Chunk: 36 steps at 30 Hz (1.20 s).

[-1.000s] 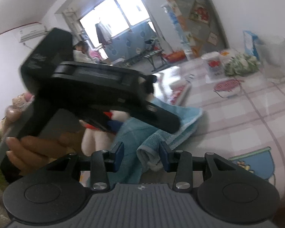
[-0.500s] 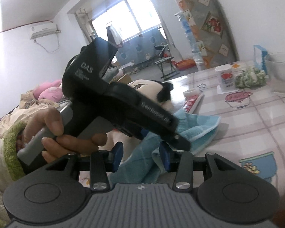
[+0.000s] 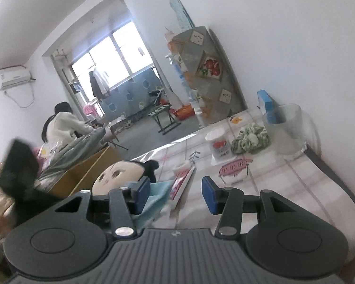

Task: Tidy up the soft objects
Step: 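Grasp the red toothpaste tube with the right tool while the left tool lifts the towel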

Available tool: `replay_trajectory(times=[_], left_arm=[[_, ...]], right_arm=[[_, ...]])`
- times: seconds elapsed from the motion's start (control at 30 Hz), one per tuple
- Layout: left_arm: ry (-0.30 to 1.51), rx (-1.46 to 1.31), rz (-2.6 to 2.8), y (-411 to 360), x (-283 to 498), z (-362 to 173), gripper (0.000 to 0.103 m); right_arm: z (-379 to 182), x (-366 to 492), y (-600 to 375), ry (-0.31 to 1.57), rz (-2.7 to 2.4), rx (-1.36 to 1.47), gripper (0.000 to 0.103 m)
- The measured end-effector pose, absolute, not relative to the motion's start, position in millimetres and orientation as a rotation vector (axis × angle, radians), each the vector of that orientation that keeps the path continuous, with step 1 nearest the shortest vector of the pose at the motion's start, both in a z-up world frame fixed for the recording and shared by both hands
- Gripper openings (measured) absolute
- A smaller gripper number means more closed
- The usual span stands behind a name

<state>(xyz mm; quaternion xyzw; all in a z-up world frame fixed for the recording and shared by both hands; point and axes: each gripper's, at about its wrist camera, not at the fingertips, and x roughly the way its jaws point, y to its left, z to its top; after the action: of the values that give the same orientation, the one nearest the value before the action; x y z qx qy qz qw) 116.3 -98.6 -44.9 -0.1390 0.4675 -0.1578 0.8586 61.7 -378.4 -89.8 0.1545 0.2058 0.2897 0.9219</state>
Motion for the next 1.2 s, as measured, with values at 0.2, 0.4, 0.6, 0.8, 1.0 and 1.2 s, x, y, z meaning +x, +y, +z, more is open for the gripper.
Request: replay_trajectory(times=[0.2,0.4,0.6,0.8,1.0,1.2], left_arm=[[0.889,-0.334,-0.246,-58,99,-26,0.015],[0.808,-0.386,-0.183,-26,92,-19,0.015],[0.788,-0.41,-0.135,-9,91,-16,0.015],[0.776,-0.423,-0.123,-5,87,-15,0.015],[0.759,-0.427,-0.133,-3,77,-11,0.015],[0.721,-0.444,-0.14,3,59,0,0.015]], right_arm=[[-85,125,-353,0.482,0.607,0.325,0.072],[-109,191,-296,0.633,0.641,0.244,0.072],[-141,232,-240,0.744,0.619,0.099,0.068],[-146,236,-217,0.739,0.595,-0.021,0.06],[-144,216,-240,0.788,0.553,0.045,0.06],[-148,194,-299,0.845,0.527,0.337,0.059]])
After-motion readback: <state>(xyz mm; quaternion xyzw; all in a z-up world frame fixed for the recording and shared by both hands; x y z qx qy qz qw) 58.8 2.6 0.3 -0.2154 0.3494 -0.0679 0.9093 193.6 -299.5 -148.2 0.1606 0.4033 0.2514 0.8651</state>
